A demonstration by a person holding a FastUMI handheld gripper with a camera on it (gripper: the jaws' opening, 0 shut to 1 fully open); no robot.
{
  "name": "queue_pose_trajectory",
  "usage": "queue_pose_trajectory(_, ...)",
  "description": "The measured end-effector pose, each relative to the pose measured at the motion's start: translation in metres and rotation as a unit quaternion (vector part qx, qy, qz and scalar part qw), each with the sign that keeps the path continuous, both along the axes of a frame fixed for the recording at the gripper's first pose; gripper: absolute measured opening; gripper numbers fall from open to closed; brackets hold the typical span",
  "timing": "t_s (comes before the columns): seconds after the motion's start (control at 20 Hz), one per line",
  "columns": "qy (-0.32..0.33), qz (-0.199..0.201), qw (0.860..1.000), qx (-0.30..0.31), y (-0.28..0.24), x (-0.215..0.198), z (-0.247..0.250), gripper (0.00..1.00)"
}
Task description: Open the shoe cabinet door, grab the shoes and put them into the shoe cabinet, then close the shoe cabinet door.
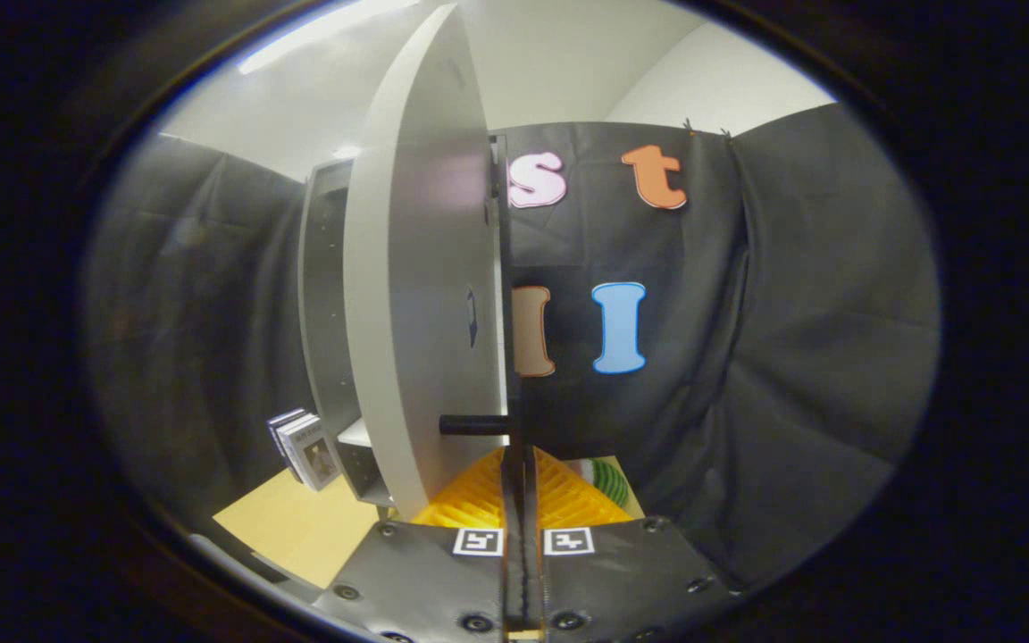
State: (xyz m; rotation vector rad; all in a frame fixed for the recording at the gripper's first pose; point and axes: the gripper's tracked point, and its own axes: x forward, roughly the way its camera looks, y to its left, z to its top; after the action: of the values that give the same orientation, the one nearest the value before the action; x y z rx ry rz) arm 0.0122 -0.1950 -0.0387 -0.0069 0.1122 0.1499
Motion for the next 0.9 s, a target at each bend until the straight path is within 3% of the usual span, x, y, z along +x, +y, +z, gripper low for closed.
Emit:
queue_pose_trajectory(0.45, -0.014, 0.02, 1.0, 0.001, -0.011, -0.016, 0.01, 0.02)
queue_pose_trajectory(0.9, -0.04, -0.01, 0.999, -0.005, -0.006, -0.083, 0.026, 0.03)
